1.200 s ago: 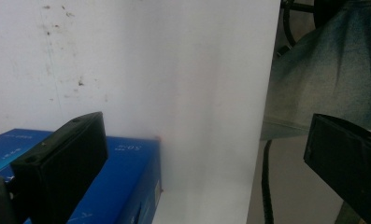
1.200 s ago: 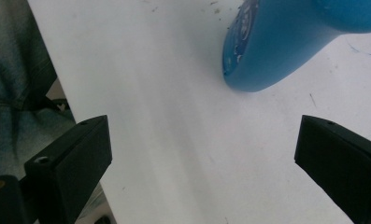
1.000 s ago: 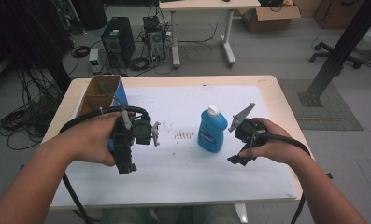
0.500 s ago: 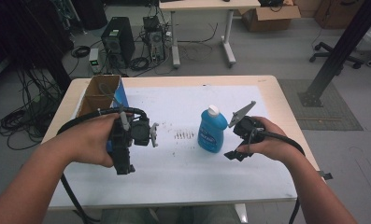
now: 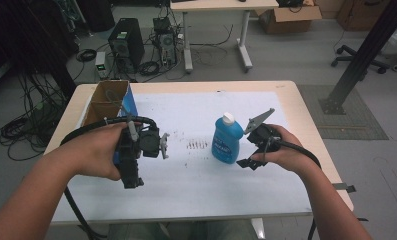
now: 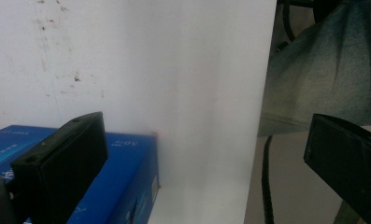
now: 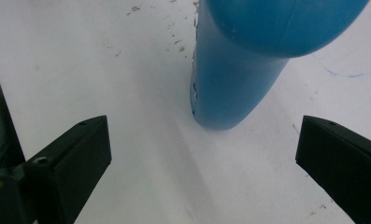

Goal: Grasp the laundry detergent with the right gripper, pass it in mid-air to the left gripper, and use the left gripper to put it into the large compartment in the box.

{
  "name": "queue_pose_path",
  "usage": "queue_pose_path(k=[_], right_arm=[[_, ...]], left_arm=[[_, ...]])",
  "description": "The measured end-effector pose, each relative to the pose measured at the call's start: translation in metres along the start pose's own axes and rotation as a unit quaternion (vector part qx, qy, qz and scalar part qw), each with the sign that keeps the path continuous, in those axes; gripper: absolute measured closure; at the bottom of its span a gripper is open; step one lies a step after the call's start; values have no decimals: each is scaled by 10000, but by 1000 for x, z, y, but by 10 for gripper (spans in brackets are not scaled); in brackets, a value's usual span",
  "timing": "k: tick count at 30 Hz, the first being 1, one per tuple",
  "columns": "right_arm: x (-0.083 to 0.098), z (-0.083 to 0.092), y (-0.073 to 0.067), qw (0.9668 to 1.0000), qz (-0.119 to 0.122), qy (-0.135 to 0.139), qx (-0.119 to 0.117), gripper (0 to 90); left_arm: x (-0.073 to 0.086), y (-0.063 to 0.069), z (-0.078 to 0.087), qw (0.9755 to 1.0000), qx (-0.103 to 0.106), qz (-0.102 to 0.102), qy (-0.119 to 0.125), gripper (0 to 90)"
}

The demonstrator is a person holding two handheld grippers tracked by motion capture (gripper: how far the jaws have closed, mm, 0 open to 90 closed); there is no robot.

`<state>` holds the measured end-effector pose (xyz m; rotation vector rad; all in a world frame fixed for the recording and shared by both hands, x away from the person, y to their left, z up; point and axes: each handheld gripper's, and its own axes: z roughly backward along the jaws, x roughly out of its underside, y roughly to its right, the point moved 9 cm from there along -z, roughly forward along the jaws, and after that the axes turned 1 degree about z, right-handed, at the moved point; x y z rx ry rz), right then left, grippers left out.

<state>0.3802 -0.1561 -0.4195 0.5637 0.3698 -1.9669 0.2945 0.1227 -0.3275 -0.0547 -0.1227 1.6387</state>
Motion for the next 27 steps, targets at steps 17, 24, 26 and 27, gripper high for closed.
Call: queue_pose_path(k=[17, 24, 26, 27], right_arm=[[-11, -13, 6, 9980, -181, 604, 45, 32], [-13, -19, 8, 9965, -257, 789, 49, 32], [-13, -21, 9, 9961, -255, 842, 69, 30], [-13, -22, 10, 9960, -241, 853, 78, 30]], left_arm=[[-1, 3, 2, 10000, -10, -21, -29, 2], [0, 4, 1, 10000, -16, -8, -36, 2], [-1, 4, 1, 10000, -38, -28, -26, 2], [-1, 4, 1, 10000, -37, -39, -35, 3]])
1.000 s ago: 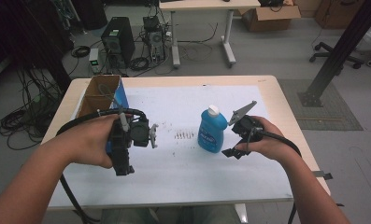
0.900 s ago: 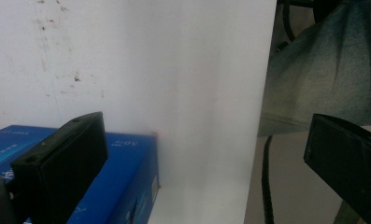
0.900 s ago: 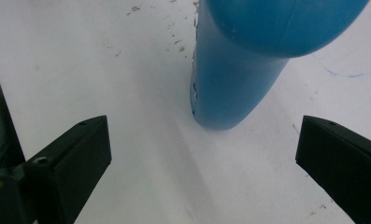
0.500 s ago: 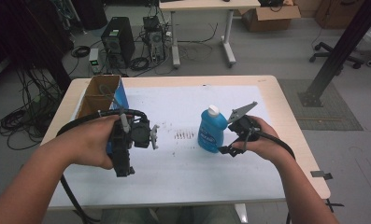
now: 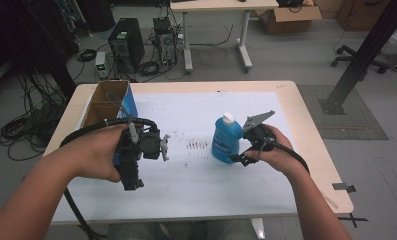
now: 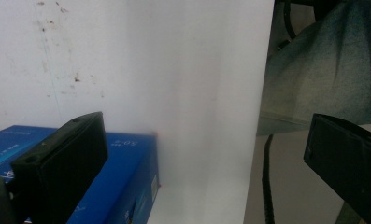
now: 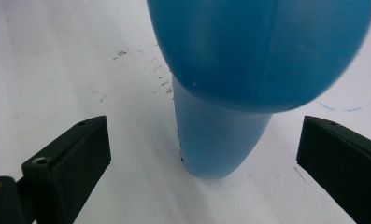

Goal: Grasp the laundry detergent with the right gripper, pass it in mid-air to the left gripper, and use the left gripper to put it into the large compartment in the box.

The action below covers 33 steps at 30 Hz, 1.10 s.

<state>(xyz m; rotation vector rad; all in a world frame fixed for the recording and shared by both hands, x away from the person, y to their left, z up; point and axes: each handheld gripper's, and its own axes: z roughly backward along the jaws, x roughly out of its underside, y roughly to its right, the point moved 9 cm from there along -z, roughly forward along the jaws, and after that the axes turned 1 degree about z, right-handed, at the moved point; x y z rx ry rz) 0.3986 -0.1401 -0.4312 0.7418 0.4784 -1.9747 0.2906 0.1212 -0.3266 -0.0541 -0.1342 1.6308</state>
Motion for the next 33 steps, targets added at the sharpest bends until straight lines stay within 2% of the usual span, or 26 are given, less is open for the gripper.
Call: queue_pose_path(k=[4, 9, 25, 33], right_arm=[[0, -5, 1, 9999, 21, 87, 104, 29], [-4, -7, 4, 9991, 17, 362, 197, 26], [-6, -19, 9, 9962, -185, 801, 275, 21], [-7, -21, 9, 9939, -189, 1047, 302, 18]], left_arm=[[-2, 1, 0, 10000, 2, -21, 7, 2], [-3, 1, 2, 10000, -4, -70, -2, 2], [-2, 4, 3, 10000, -16, -61, -15, 2], [-5, 5, 2, 10000, -2, -75, -15, 2]])
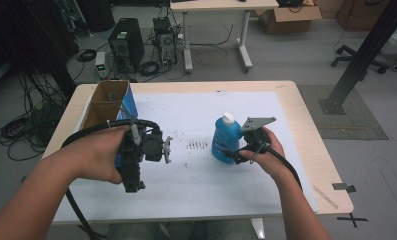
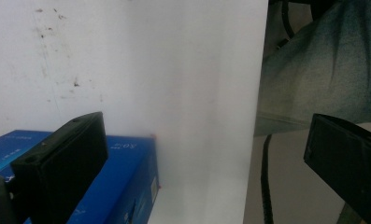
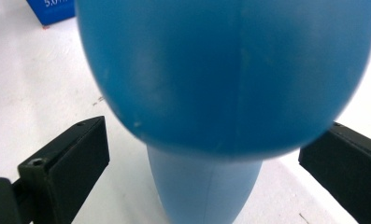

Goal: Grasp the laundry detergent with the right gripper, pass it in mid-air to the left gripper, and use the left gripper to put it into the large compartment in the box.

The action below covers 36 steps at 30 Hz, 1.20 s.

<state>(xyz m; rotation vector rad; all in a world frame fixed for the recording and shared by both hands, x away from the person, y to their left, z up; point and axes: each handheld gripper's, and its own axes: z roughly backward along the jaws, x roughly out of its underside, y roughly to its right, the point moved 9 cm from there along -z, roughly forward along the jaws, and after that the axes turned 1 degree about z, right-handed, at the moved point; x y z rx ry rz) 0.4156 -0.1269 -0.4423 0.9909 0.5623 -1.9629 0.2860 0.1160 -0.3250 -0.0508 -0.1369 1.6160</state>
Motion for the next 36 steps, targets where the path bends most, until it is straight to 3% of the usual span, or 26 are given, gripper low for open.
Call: queue_pose_path(k=[26, 36], right_arm=[[-3, -10, -2, 9982, -129, 581, 120, 21], [-1, -12, 0, 9968, -186, 735, 262, 93]], left_arm=[[-6, 1, 0, 10000, -12, -71, 33, 3], [-6, 1, 0, 10000, -22, -80, 55, 3]])
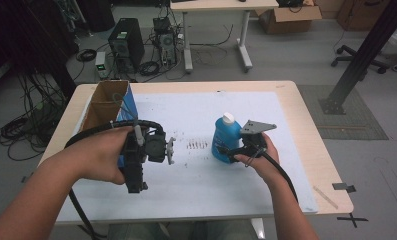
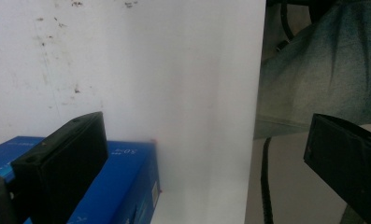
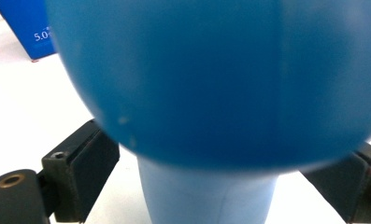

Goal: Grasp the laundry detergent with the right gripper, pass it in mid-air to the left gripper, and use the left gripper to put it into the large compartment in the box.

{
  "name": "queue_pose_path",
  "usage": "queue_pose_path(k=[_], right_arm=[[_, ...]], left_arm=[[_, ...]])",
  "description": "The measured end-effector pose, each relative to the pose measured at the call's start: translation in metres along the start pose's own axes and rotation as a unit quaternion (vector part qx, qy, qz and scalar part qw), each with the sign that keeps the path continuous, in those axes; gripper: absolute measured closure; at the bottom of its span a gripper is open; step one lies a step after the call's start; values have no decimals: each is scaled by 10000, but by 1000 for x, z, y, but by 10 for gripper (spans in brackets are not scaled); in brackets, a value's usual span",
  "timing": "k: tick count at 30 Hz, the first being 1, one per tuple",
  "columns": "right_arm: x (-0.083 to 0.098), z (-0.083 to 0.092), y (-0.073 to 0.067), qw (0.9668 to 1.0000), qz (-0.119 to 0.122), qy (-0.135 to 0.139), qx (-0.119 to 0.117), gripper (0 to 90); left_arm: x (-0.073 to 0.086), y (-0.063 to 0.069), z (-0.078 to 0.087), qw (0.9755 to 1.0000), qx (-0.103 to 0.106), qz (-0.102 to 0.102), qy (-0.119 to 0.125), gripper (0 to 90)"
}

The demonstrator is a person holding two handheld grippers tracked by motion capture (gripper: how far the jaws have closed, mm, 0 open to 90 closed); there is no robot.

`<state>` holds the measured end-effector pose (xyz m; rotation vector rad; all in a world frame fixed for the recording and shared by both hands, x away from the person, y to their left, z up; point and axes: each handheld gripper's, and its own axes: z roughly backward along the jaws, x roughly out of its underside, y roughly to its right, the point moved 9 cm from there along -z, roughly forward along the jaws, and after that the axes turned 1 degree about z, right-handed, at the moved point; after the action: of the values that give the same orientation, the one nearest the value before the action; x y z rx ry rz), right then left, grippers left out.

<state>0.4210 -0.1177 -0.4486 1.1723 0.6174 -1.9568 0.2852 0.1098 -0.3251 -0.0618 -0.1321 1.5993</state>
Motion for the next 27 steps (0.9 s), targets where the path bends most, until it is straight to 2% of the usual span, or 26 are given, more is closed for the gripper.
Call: queue_pose_path(k=[14, 27], right_arm=[[-3, 0, -2, 9999, -5, 158, -49, 198], [-3, -2, -4, 9998, 23, 166, -61, 269]], left_arm=[[-1, -1, -1, 10000, -2, -3, -1, 3], [-1, -1, -2, 10000, 3, -3, -28, 4]])
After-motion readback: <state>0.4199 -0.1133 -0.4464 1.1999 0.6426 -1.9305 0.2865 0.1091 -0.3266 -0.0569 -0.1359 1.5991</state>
